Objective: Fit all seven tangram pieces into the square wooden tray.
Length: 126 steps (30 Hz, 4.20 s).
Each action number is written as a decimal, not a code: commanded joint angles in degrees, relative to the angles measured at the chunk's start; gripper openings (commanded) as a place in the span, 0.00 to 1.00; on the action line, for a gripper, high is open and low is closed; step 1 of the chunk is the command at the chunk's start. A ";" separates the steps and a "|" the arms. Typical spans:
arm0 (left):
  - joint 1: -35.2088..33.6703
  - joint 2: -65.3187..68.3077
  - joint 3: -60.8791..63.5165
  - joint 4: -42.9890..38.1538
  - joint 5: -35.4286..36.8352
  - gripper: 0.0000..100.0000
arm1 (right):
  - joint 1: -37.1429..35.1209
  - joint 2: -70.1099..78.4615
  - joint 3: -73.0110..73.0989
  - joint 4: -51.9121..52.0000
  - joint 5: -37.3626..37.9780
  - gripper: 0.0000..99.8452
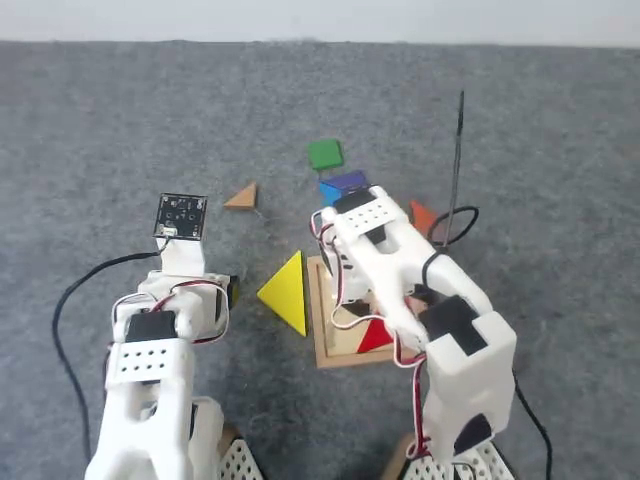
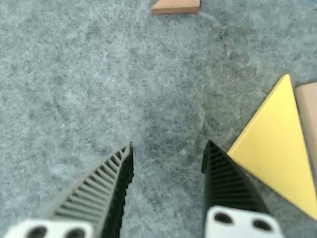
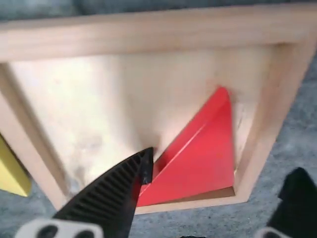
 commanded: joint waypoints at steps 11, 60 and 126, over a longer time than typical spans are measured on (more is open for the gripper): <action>-0.35 -1.32 -0.66 -0.62 -0.53 0.22 | -2.42 0.57 -2.46 -2.07 -0.70 0.09; -0.35 -1.41 -0.75 -0.18 -1.58 0.22 | -2.77 -25.80 6.42 -8.40 17.32 0.01; -0.35 -1.41 -0.75 -0.09 -1.58 0.22 | 20.88 -83.12 54.15 -8.22 57.23 0.01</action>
